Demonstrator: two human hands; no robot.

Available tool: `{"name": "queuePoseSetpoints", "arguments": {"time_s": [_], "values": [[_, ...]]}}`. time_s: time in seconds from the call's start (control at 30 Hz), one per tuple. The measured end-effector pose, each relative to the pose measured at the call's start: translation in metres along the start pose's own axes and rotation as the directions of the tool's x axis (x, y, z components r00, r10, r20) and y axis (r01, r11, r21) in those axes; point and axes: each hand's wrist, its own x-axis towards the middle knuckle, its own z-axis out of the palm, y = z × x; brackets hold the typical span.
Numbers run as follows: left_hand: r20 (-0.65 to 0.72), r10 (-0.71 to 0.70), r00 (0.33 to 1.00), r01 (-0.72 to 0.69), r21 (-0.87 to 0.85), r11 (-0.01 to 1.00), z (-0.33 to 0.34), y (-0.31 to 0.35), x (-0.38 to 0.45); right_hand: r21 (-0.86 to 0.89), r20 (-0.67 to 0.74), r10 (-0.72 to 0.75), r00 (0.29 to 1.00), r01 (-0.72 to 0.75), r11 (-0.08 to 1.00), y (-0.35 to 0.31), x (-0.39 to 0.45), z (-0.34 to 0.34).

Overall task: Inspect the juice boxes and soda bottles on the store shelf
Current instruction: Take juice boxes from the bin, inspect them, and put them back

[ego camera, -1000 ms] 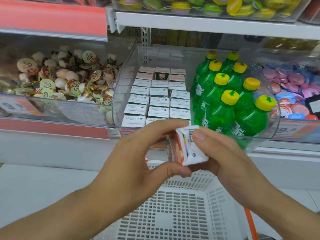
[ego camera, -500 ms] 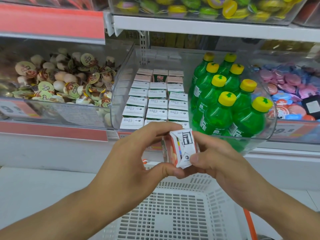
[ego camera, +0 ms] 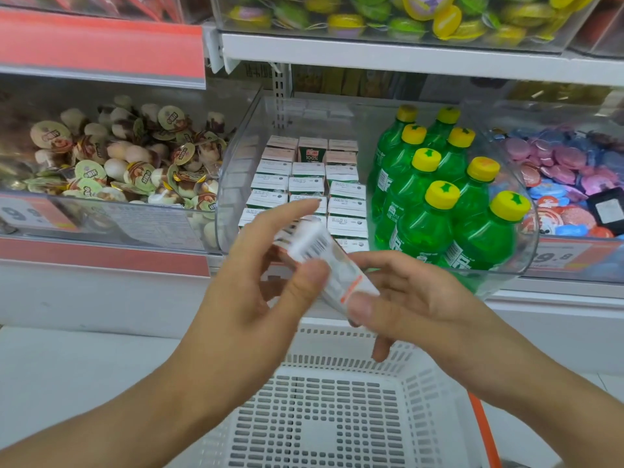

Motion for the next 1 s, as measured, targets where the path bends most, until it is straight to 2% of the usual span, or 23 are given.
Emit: {"name": "queuePoseSetpoints", "arguments": {"time_s": [0.1,0.2,0.3,0.4,0.47,0.5,0.57,0.6,0.7,0.77,0.8,0.87,1.0], "values": [[-0.098,-0.199,0.975,0.171,-0.238,0.956,-0.001,0.001,0.005,-0.118,-0.063,-0.039,0.997,0.031,0.993,0.002,0.001,0.000],[-0.067,-0.280,0.958,0.235,-0.382,0.894,0.001,0.000,0.009,-0.051,-0.133,-0.146,0.980,0.141,0.989,0.003,0.007,0.007],[-0.032,-0.187,0.982,0.173,-0.256,0.951,0.001,0.001,0.012,0.071,-0.268,-0.295,0.917,0.325,0.943,-0.002,0.012,0.017],[-0.076,-0.123,0.990,0.121,-0.028,0.992,-0.007,-0.009,0.018,-0.025,-0.419,-0.394,0.818,0.424,0.905,-0.020,0.021,0.021],[-0.087,-0.081,0.993,0.089,0.098,0.991,-0.013,-0.016,0.023,-0.155,-0.479,-0.409,0.777,0.384,0.910,-0.029,0.038,0.017],[-0.055,-0.038,0.998,0.049,0.220,0.974,-0.014,-0.017,0.026,-0.220,-0.503,-0.404,0.764,0.338,0.915,-0.032,0.050,0.014],[0.056,0.029,0.998,-0.053,0.497,0.866,-0.015,-0.023,0.032,-0.290,-0.540,-0.377,0.753,0.254,0.923,-0.034,0.083,0.007],[0.100,0.038,0.994,-0.090,0.583,0.808,-0.015,-0.026,0.034,-0.310,-0.557,-0.367,0.745,0.224,0.924,-0.034,0.101,0.004],[0.131,0.012,0.991,-0.102,0.710,0.697,-0.008,-0.035,0.036,-0.421,-0.604,-0.385,0.698,0.131,0.898,-0.040,0.154,-0.004],[0.132,0.019,0.991,-0.111,0.734,0.670,-0.006,-0.037,0.037,-0.493,-0.617,-0.390,0.683,0.051,0.869,-0.047,0.179,-0.011],[0.133,0.022,0.991,-0.113,0.732,0.672,-0.008,-0.037,0.038,-0.526,-0.613,-0.387,0.689,0.010,0.850,-0.049,0.189,-0.014],[0.134,0.017,0.991,-0.110,0.726,0.678,-0.012,-0.037,0.039,-0.609,-0.557,-0.364,0.747,-0.069,0.791,-0.051,0.202,-0.021],[0.105,-0.003,0.994,-0.073,0.713,0.697,-0.015,-0.036,0.042,-0.784,-0.424,-0.261,0.867,-0.207,0.586,-0.057,0.213,-0.028]]}}
